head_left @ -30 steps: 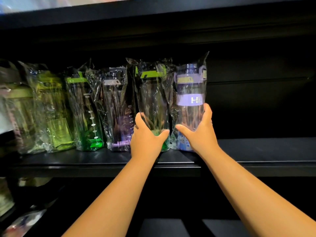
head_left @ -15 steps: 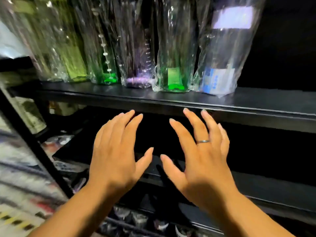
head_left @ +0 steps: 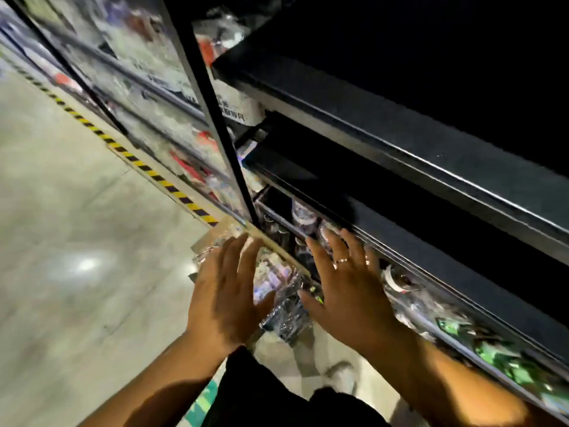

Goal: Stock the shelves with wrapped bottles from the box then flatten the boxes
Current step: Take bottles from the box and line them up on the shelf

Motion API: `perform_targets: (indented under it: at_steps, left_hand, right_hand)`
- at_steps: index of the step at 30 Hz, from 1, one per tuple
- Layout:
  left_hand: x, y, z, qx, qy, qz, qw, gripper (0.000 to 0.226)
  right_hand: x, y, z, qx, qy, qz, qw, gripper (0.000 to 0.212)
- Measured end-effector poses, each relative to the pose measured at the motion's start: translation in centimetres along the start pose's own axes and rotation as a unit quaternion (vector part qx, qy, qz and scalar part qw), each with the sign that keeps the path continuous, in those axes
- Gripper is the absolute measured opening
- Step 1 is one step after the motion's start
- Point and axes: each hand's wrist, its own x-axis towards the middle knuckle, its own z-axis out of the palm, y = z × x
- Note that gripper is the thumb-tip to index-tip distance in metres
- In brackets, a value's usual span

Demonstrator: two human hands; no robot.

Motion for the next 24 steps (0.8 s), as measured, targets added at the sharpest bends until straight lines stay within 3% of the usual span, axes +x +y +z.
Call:
perform_targets:
  at_steps: [4,10,19,24]
  left_hand:
    - [-0.1,-5.7,4.1,-0.014,-0.081,-0.050,0.995,0.094]
    - [2.8,-16.0,12.0,-0.037,-0.210,-0.049,0.976,0.094]
    - [8.3,-26.0,30.8,-0.074,-0.295,-0.018,0.952,0.091]
    - [10.4,-29.3,42.2,-0.071,-0.321,-0.075,0.942,0.092]
  right_hand:
    - [4.2,-2.7,5.7,-0.014,-0.115,0.013,0.993,0.081]
    - [9.6,-8.0,15.7,-0.011,-0.131,0.103,0.986,0.082]
    - [13.9,-10.6,33.4,0.050,-0.185,0.202,0.960,0.084]
    - [15.4,-8.6,43.8,0.049,-0.220,0.204,0.953,0.081]
